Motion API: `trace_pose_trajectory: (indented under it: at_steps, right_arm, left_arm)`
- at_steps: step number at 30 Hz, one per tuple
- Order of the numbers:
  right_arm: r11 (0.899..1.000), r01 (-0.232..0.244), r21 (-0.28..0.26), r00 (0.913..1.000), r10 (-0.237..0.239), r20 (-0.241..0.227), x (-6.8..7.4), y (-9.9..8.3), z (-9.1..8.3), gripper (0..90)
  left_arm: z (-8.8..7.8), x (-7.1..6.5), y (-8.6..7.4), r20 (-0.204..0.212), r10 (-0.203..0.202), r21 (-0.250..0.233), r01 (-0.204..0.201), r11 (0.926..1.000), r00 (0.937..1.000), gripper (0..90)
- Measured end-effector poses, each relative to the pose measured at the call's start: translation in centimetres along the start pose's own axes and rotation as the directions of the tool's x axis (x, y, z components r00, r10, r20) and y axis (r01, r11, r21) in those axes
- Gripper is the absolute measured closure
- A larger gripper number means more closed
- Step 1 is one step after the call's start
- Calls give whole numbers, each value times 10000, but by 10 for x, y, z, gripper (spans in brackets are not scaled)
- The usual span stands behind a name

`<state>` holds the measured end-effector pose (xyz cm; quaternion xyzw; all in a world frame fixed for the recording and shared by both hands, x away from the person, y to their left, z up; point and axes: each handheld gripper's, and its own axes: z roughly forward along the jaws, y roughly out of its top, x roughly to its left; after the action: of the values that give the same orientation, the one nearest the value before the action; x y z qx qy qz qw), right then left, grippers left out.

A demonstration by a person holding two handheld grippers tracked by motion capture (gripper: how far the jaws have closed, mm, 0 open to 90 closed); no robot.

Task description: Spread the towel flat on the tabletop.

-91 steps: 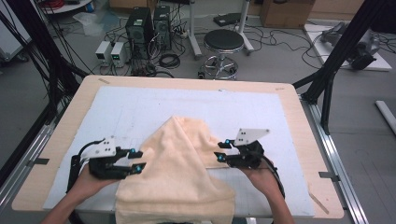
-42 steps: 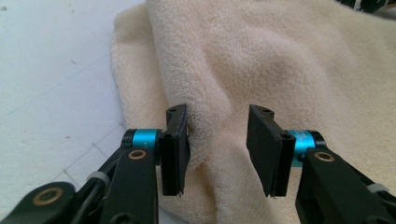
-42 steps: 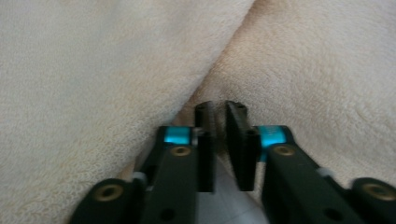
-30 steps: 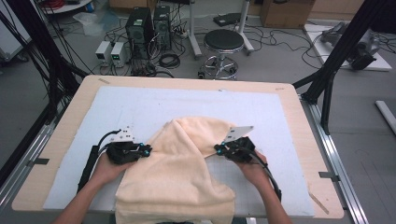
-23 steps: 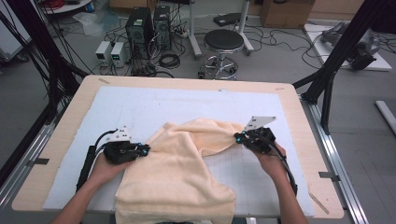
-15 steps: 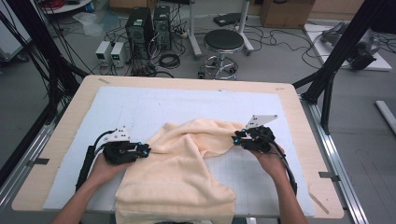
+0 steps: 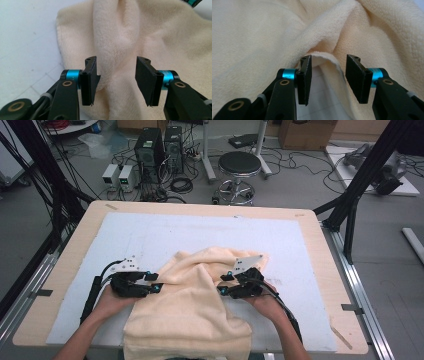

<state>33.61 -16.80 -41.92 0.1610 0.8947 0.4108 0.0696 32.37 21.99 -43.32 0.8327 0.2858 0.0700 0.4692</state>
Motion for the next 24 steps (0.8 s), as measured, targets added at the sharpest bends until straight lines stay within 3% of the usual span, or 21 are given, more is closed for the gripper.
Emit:
trace_pose_trajectory:
  at_steps: [3,4,7,11,15,18,22,24]
  right_arm:
    - [9993,87,358,9998,-80,-200,-3,-1,7,836]
    - [9985,198,501,9994,-183,-300,-3,-1,7,872]
    - [9992,26,406,9984,-3,-568,-3,-3,-2,879]
    - [9998,-16,211,9996,22,-268,-2,-18,-31,879]
    - [9986,-511,127,9983,507,302,-6,-42,-66,879]
    - [9967,-790,-170,9946,800,655,-11,-55,-90,879]
    - [9962,-836,-251,9917,856,961,-15,-57,-103,878]
    - [9970,-770,-53,9903,771,1154,-18,-55,-103,867]
  left_arm:
    - [1,3,-3,34,-114,347,113,9993,9999,592]
    - [1,3,-3,32,-70,394,69,9992,10000,635]
    - [-2,2,-3,45,11,386,-13,9993,10000,754]
    - [-8,-1,-2,-1,293,344,-293,9990,9996,836]
    - [-16,-4,-4,-133,409,209,-406,9990,9991,845]
    - [-19,-7,-5,91,334,-14,-334,9994,9994,850]
    - [-16,-20,-2,553,739,-244,-727,9971,9957,839]
    - [-14,-22,-1,610,801,-232,-788,9966,9949,775]
